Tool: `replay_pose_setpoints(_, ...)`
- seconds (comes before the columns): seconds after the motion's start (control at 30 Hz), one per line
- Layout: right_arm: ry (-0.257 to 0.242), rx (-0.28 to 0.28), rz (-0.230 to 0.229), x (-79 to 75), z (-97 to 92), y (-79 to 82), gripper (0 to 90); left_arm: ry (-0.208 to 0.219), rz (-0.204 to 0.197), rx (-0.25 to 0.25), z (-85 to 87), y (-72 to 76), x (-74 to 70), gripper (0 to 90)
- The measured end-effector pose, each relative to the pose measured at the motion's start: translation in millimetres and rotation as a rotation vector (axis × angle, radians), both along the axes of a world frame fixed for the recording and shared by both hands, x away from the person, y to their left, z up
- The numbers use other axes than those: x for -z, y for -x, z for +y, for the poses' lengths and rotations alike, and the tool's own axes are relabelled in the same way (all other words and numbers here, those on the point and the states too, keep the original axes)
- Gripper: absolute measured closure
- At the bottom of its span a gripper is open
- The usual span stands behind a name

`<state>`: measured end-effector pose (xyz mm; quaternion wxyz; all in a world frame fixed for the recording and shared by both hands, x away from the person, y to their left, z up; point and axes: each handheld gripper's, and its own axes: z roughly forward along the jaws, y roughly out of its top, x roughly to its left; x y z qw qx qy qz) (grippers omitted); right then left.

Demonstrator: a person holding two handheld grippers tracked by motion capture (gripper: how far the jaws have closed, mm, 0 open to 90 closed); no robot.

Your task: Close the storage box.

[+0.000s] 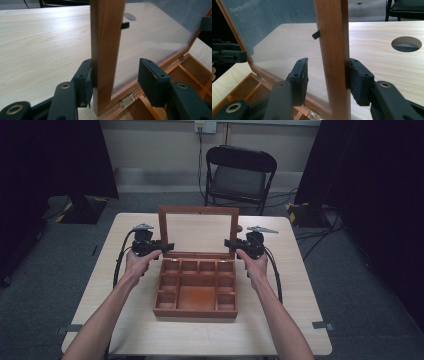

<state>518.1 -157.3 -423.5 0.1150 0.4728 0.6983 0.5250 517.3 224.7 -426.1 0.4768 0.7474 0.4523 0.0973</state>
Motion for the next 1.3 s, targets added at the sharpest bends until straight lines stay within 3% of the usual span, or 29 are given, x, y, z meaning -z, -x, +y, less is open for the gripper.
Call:
replay_pose_setpoints(0.17, 0.021, -0.003, 0.005, -1.7, 2.7, 5.5, 48.4, 0.018, -0.022, -0.004, 2.0, 3.5, -4.2, 50.0)
replay_pose_setpoints(0.27, 0.011, -0.011, 0.006, -3.3, 2.2, 8.7, 47.3, 0.035, -0.038, 0.001, 3.5, 5.5, -8.5, 50.9)
replay_pose_setpoints(0.4, 0.005, -0.022, 0.011, -4.6, 1.5, 11.5, 46.0, 0.019, -0.046, 0.015, 4.4, 8.6, -12.1, 50.7)
replay_pose_setpoints(0.7, -0.016, -0.042, 0.022, -5.9, -0.2, 18.2, 40.8, 0.053, -0.063, 0.029, 6.3, 17.7, -14.6, 48.1)
replay_pose_setpoints(0.93, 0.006, -0.061, 0.030, -9.1, -0.8, 23.9, 38.8, 0.037, -0.082, 0.042, 6.4, 27.0, -16.9, 47.0)
replay_pose_setpoints(1.0, 0.011, -0.058, 0.027, -9.1, -2.0, 26.9, 37.9, 0.049, -0.082, 0.040, 6.0, 29.2, -16.9, 45.3)
replay_pose_setpoints(1.3, 0.012, -0.033, 0.025, -11.5, -10.7, 35.5, 35.1, 0.030, -0.084, 0.059, 6.0, 35.6, -18.6, 44.5)
